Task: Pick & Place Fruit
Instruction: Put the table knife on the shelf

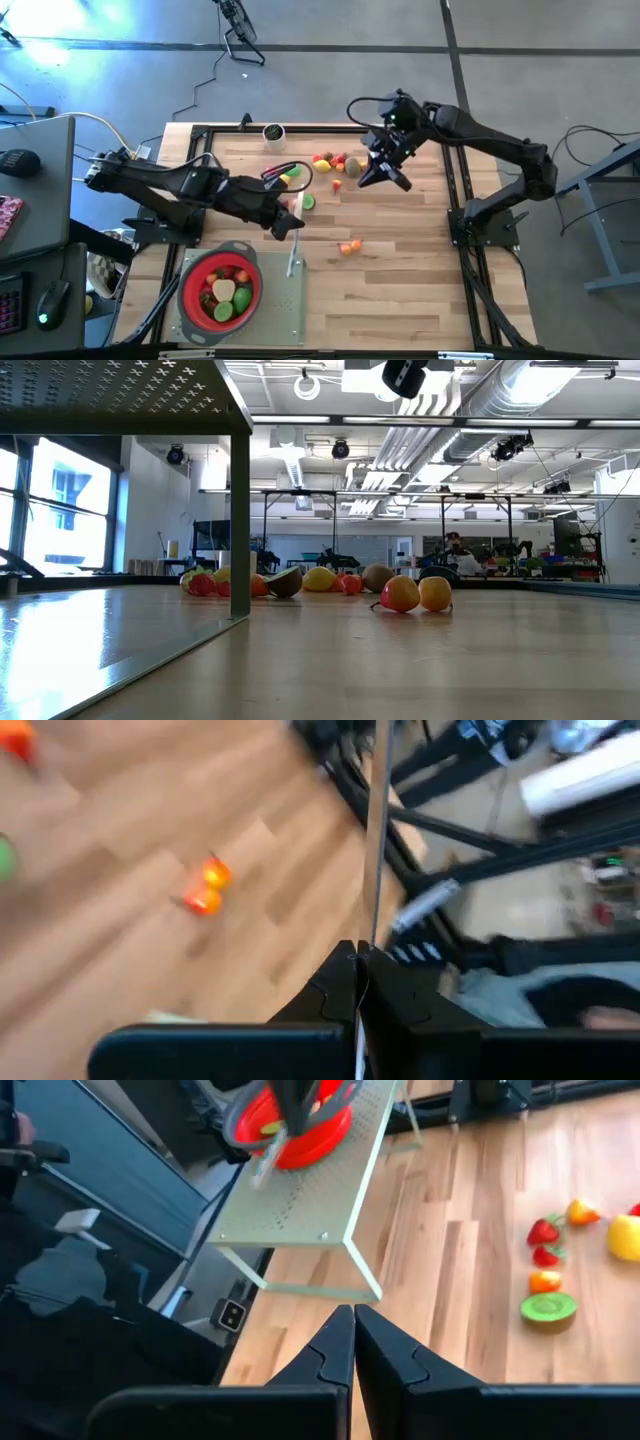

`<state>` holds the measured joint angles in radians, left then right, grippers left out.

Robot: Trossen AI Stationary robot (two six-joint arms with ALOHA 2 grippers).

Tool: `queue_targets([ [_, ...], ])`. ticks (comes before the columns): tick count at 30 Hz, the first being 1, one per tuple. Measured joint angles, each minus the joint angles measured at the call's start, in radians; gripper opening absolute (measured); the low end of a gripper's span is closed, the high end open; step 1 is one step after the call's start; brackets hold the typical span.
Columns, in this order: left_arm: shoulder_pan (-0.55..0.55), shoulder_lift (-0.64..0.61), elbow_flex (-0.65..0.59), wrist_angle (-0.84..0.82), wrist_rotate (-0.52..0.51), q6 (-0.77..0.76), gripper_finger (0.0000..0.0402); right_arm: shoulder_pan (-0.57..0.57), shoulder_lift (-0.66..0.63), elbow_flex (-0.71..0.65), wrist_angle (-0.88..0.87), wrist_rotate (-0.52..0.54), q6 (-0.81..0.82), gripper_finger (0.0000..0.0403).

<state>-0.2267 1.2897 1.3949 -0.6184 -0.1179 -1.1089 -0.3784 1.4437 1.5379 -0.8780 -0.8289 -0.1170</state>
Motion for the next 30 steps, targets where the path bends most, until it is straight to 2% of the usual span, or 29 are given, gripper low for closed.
queue_targets([
  [5,0.000,0.000,0.000,-0.054,0.043,-0.107,0.0000,-0.034,0.000,0.000,0.001,-0.039,-0.019,0.0004],
  [9,-0.002,0.001,0.000,-0.109,0.008,-0.146,0.0000,-0.037,0.000,0.000,0.016,-0.038,-0.043,0.0003],
  [16,-0.002,0.063,0.000,-0.141,0.006,-0.152,0.0000,-0.006,0.016,0.000,0.049,-0.040,-0.040,0.0003],
  [21,-0.002,0.075,-0.001,-0.124,0.038,-0.129,0.0000,0.027,0.060,0.000,0.060,-0.037,0.021,0.0009],
  [25,-0.002,0.074,-0.001,-0.118,0.039,-0.098,0.0000,0.061,0.108,0.000,0.066,-0.056,0.040,0.0029],
  [30,-0.002,0.066,-0.001,-0.107,0.061,-0.053,0.0000,0.105,0.164,0.000,0.108,-0.166,0.048,0.0079],
])
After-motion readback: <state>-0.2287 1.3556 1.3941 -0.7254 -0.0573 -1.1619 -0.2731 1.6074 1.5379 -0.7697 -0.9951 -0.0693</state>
